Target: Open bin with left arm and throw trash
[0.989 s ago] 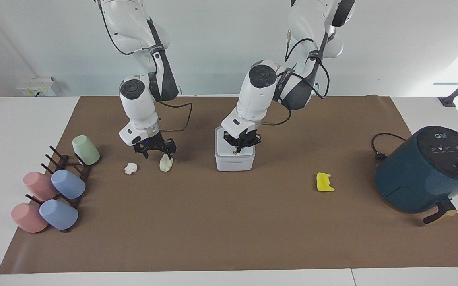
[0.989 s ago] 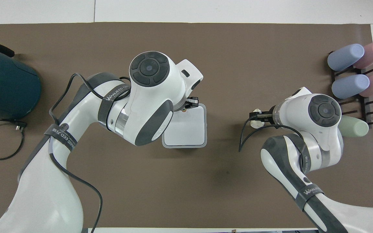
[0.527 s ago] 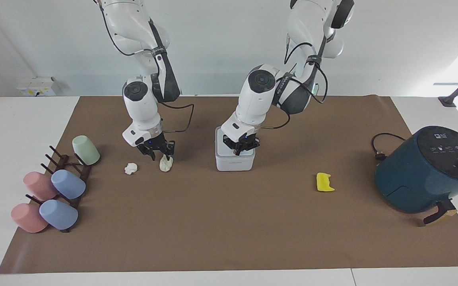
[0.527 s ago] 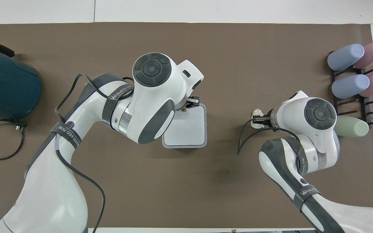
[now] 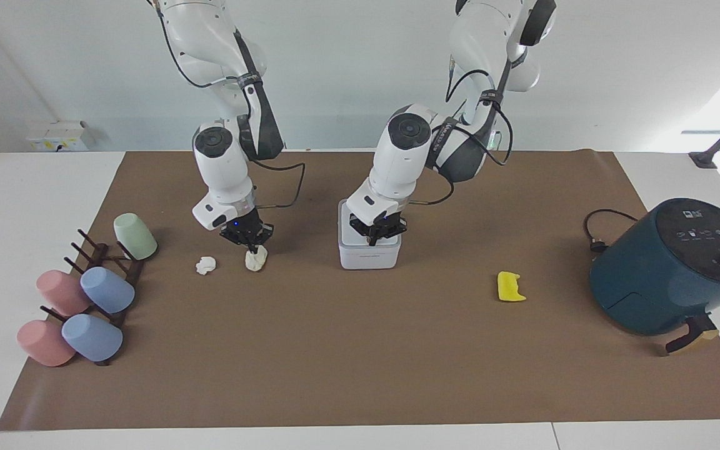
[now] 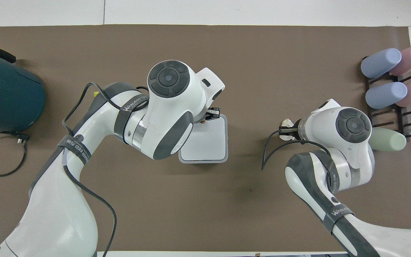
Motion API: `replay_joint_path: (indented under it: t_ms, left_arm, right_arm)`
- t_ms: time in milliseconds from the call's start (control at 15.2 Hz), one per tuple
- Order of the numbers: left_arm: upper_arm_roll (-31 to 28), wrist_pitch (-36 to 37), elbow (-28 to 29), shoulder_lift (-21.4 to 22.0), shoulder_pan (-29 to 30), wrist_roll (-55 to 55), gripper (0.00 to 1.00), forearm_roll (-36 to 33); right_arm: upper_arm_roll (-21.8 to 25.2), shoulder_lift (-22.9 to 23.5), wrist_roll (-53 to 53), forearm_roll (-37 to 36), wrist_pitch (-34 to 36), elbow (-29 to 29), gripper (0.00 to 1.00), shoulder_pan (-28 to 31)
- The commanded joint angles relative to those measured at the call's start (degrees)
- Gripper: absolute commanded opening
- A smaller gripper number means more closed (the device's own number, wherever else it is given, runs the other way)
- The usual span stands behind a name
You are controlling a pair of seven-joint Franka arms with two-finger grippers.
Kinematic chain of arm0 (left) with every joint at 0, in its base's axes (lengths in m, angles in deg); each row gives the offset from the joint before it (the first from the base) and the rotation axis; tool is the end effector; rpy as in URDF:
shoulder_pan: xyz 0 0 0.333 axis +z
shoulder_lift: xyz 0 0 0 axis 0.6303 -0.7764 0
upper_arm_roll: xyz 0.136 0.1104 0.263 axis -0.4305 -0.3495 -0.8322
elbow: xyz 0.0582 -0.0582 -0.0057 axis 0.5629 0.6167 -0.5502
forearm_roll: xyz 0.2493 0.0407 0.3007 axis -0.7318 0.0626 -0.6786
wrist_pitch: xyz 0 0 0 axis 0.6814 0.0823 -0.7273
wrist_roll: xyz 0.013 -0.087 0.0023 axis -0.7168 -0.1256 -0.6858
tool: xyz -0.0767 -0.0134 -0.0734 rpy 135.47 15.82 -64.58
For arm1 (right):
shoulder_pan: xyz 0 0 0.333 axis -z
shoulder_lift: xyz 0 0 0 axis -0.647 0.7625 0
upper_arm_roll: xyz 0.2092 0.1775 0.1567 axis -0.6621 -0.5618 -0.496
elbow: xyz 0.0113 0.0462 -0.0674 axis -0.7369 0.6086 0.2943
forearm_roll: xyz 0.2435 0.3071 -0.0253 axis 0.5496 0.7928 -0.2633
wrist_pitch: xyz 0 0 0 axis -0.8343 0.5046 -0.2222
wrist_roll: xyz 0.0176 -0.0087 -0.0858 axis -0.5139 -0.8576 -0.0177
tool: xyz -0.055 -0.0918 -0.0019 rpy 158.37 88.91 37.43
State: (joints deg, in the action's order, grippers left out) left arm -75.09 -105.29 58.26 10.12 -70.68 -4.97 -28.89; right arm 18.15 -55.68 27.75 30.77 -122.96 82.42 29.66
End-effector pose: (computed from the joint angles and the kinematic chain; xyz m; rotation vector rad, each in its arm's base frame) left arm 0.5317 -0.4267 0.4183 2.9954 -0.2021 -0.0291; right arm 0.5254 0.1146 0.3343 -3.1161 0.0757 -0.1435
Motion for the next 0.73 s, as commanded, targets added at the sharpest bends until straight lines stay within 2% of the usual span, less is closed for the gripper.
replay_joint_path:
  t_ms: [0, 132, 396, 659]
  left_arm:
    - [-0.84, -1.82, 1.79, 0.26, -0.91, -0.13, 0.0, 0.29]
    - [-0.84, -2.43, 2.76, 0.26, -1.0, 0.13, 0.0, -0.67]
    - [-0.84, -3.93, 4.78, 0.26, -1.88, 0.39, 0.0, -1.82]
    - [-0.84, -5.42, 6.62, 0.35, -2.49, 0.4, 0.0, -3.49]
  right_arm:
    - [-0.8, -2.91, 1.39, 0.83, 6.05, -3.19, 0.0, -0.07]
    - [-0.8, -3.53, 1.74, 1.09, 10.8, -6.79, 0.0, -0.07]
    - [-0.8, -3.62, 4.2, 3.56, 15.38, -13.12, 0.0, 0.02]
    - [-0.8, -6.95, 4.64, 3.64, 18.98, -13.75, 0.0, 0.02]
